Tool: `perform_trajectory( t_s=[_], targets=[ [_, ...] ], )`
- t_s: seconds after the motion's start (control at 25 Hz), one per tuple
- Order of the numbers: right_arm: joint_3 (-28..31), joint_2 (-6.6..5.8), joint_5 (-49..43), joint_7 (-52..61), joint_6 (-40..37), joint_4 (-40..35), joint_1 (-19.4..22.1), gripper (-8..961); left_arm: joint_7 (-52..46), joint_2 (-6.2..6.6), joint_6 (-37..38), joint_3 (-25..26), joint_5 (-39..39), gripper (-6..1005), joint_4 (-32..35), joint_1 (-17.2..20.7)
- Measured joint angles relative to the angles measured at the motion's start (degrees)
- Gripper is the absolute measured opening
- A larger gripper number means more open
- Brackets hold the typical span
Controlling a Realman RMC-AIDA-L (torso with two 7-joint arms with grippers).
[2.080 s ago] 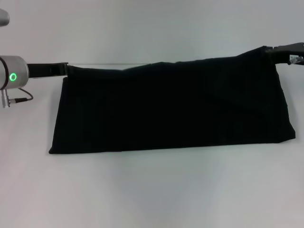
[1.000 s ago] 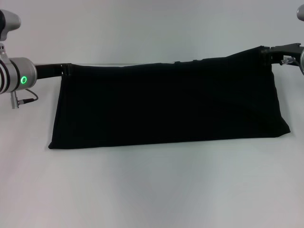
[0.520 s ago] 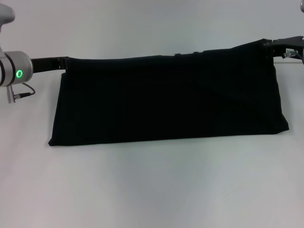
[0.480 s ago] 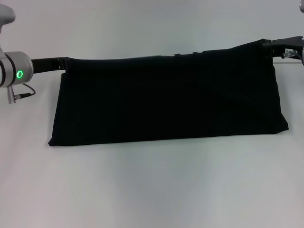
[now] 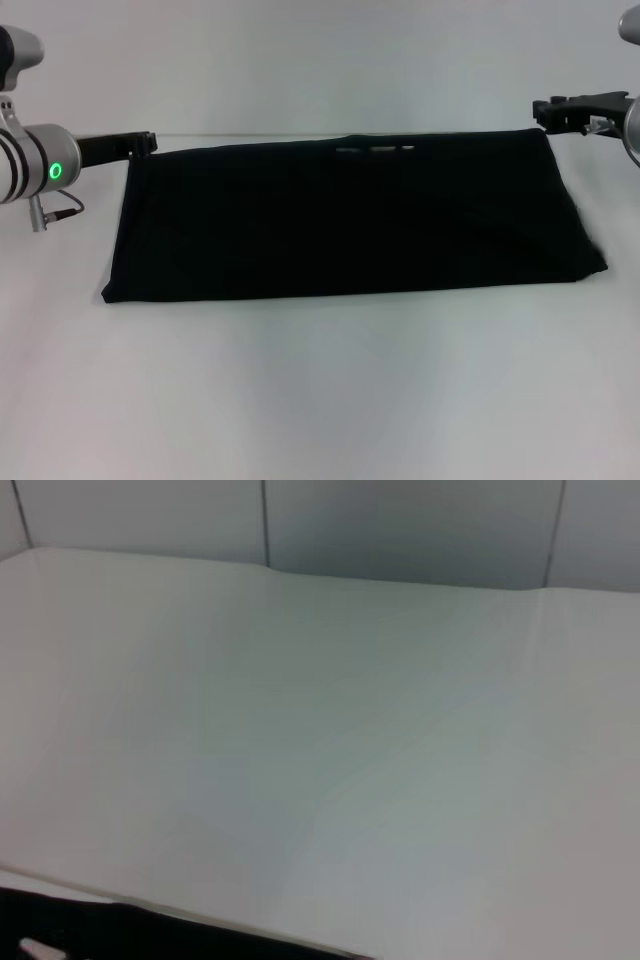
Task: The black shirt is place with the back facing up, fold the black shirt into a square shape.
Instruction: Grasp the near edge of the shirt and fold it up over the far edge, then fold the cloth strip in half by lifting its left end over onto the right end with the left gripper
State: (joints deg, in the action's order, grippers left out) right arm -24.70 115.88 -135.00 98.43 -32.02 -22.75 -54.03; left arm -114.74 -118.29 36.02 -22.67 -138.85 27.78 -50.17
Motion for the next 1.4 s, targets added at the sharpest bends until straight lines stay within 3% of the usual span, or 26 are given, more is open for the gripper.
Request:
perform_trajectory(
  t_s=[0.08, 0.28, 0.4, 0.6, 0.76, 0.92, 1.04, 1.4],
  targets=[
    [0.0, 0.02, 0.0, 0.0, 0.9, -0.1, 0.2, 137, 0.0, -0.32, -1.2, 0.0, 0.0, 33, -0.1, 0.1],
    [0.0, -0.75, 0.0, 0.9, 0.1, -0.8, 0.7, 240, -0.4, -0.43, -3.0, 0.2, 0.0, 221, -0.8, 0.2],
    [-1.0, -1.84, -0.2, 4.0, -4.1, -2.0, 1.5, 302, -1.2, -0.04, -1.2, 0.2, 0.0, 455, -0.6, 0.6],
    [-6.3, -3.84, -0.3, 12.8, -17.8, -8.1, 5.6, 529, -5.3, 2.06, 14.1, -0.1, -0.5, 690, 2.6, 2.8],
    [-8.4, -5.33, -0.3, 16.7, -27.9, -12.7, 9.4, 718, -8.9, 3.68, 27.3, 0.3, 0.0, 769, 6.7, 5.6],
    [-7.1, -6.24, 0.0, 17.1, -35.9, -13.9, 12.1, 715, -13.6, 3.93, 35.8, 0.1, -0.1, 849, 10.8, 8.9],
    [-6.1, -6.53, 0.0, 17.2, -39.4, -14.2, 13.2, 714, -14.9, 4.1, 36.1, 0.0, -0.4, 908, 11.0, 9.8],
    [-5.9, -6.09, -0.1, 17.3, -41.1, -13.8, 13.7, 713, -15.7, 3.54, 33.3, -0.1, -4.0, 914, 10.4, 11.6]
  ],
)
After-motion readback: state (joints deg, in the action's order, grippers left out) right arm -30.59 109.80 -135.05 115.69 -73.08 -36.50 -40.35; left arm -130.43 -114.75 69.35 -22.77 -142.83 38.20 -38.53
